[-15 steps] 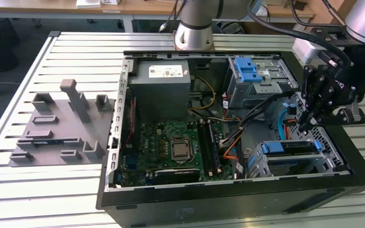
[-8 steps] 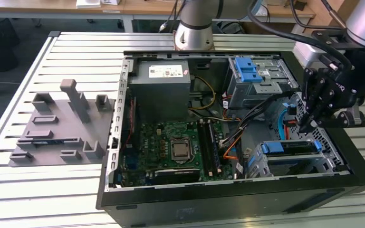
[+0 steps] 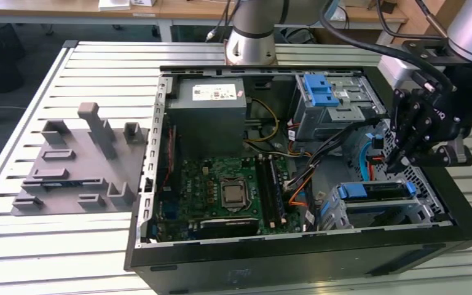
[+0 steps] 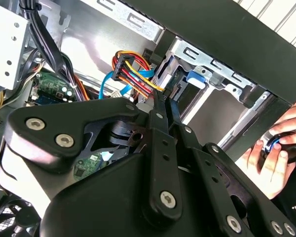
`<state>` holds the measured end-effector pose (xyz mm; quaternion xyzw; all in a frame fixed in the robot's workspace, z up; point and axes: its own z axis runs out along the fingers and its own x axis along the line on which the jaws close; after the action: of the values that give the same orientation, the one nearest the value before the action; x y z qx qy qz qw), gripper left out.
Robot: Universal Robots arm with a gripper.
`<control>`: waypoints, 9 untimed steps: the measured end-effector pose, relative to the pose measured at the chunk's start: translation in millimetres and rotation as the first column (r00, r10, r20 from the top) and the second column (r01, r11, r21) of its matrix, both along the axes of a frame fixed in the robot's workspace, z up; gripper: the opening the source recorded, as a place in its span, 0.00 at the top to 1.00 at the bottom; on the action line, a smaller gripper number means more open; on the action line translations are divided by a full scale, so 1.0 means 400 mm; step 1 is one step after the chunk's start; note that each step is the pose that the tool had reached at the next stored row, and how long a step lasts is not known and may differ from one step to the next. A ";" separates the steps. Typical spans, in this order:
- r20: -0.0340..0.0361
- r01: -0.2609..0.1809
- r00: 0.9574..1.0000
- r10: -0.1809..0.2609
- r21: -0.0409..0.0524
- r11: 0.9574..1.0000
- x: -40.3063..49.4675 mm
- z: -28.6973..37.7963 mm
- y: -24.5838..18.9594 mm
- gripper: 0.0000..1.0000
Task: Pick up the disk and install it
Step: 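Insert the first disk wire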
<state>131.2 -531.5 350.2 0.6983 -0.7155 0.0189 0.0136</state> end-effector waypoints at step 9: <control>0.000 0.004 1.000 -0.004 0.000 1.000 0.000 -0.003 -0.007 0.84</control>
<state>131.1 -534.4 348.8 0.6968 -0.7169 0.0187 0.0135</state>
